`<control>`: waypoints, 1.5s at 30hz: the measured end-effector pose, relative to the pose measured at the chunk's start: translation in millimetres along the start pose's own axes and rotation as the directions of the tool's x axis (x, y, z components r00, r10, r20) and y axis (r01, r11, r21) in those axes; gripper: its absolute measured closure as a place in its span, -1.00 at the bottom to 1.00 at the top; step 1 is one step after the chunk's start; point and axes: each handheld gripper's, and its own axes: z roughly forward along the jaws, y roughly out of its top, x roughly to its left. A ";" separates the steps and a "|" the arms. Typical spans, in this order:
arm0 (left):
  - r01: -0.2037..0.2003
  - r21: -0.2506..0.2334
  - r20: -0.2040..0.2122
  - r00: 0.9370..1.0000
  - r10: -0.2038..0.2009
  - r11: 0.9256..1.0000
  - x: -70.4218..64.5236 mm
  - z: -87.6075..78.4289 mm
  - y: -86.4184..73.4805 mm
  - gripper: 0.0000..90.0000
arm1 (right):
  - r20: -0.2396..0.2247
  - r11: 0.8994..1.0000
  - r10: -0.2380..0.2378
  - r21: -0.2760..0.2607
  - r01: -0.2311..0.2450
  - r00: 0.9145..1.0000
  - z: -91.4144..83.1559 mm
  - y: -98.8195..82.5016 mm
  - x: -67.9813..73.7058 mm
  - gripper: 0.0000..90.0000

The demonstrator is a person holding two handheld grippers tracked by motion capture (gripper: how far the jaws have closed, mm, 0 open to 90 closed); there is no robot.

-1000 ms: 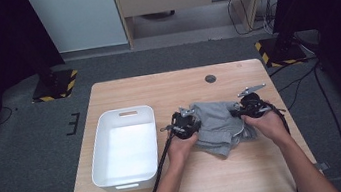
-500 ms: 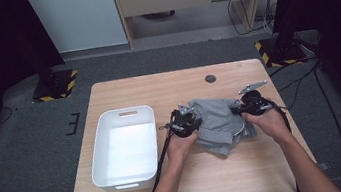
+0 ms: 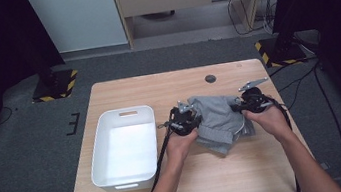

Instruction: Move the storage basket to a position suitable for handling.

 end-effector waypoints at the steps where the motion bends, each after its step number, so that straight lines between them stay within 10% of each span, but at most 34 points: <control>1: -0.001 -0.001 0.001 1.000 0.001 1.000 -0.1 -0.5 0.4 0.80 | 0.001 1.000 -0.005 0.001 0.005 1.000 -0.5 0.7 0.2 0.67; 45: -0.056 -0.059 0.006 0.998 0.057 0.997 -13.0 -33.2 27.6 0.81 | 0.014 0.999 -0.043 -0.033 0.043 0.999 -27.0 29.4 8.0 0.67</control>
